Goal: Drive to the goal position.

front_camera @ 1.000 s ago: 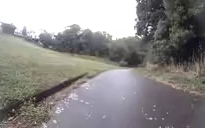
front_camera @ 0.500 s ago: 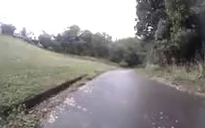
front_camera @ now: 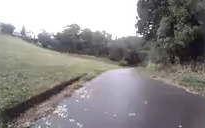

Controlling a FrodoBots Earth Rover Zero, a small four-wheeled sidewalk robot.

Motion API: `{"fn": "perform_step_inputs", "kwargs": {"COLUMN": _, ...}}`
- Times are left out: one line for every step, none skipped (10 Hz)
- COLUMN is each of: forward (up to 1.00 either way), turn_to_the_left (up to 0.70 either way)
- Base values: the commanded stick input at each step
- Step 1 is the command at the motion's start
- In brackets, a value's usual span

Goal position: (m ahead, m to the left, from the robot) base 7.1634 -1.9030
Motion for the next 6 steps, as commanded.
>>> {"fn": "perform_step_inputs", "kwargs": {"forward": 0.70, "turn_to_the_left": -0.01}}
{"fn": "perform_step_inputs", "kwargs": {"forward": 0.70, "turn_to_the_left": -0.03}}
{"fn": "perform_step_inputs", "kwargs": {"forward": 0.70, "turn_to_the_left": -0.04}}
{"fn": "perform_step_inputs", "kwargs": {"forward": 0.70, "turn_to_the_left": -0.06}}
{"fn": "perform_step_inputs", "kwargs": {"forward": 0.70, "turn_to_the_left": -0.08}}
{"fn": "perform_step_inputs", "kwargs": {"forward": 0.70, "turn_to_the_left": -0.08}}
